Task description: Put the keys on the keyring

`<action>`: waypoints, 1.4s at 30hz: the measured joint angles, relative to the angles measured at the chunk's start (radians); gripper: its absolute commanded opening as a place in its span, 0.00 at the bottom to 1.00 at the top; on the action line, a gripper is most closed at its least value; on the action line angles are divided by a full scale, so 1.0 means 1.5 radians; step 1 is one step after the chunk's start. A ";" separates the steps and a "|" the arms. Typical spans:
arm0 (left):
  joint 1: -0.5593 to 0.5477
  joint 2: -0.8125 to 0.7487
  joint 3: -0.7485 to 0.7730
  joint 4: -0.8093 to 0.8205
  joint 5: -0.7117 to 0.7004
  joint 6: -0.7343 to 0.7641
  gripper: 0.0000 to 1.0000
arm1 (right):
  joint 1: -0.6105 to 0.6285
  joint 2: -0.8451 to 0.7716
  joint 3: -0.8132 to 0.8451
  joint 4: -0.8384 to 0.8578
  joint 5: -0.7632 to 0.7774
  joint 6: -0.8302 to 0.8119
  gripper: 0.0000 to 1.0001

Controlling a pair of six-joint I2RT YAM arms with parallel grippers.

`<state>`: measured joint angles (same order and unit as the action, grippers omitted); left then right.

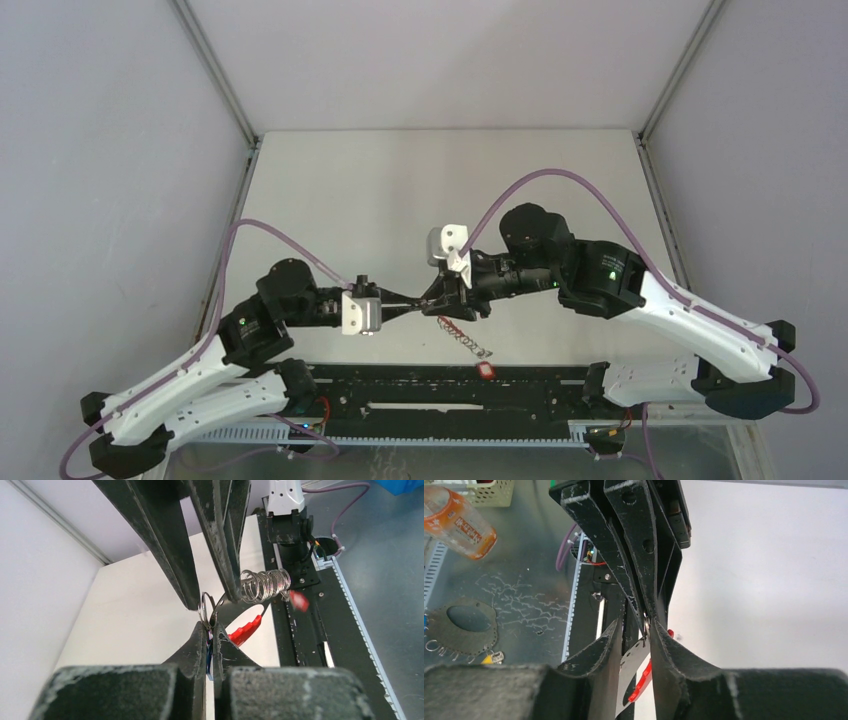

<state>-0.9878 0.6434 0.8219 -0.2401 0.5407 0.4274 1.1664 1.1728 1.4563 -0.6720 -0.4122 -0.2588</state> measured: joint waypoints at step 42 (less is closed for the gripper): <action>0.001 -0.020 -0.017 0.011 -0.027 0.042 0.00 | 0.020 0.063 0.116 -0.132 0.087 -0.030 0.28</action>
<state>-0.9859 0.6132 0.7971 -0.2230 0.5003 0.4900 1.1969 1.2671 1.6306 -0.8703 -0.2813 -0.3031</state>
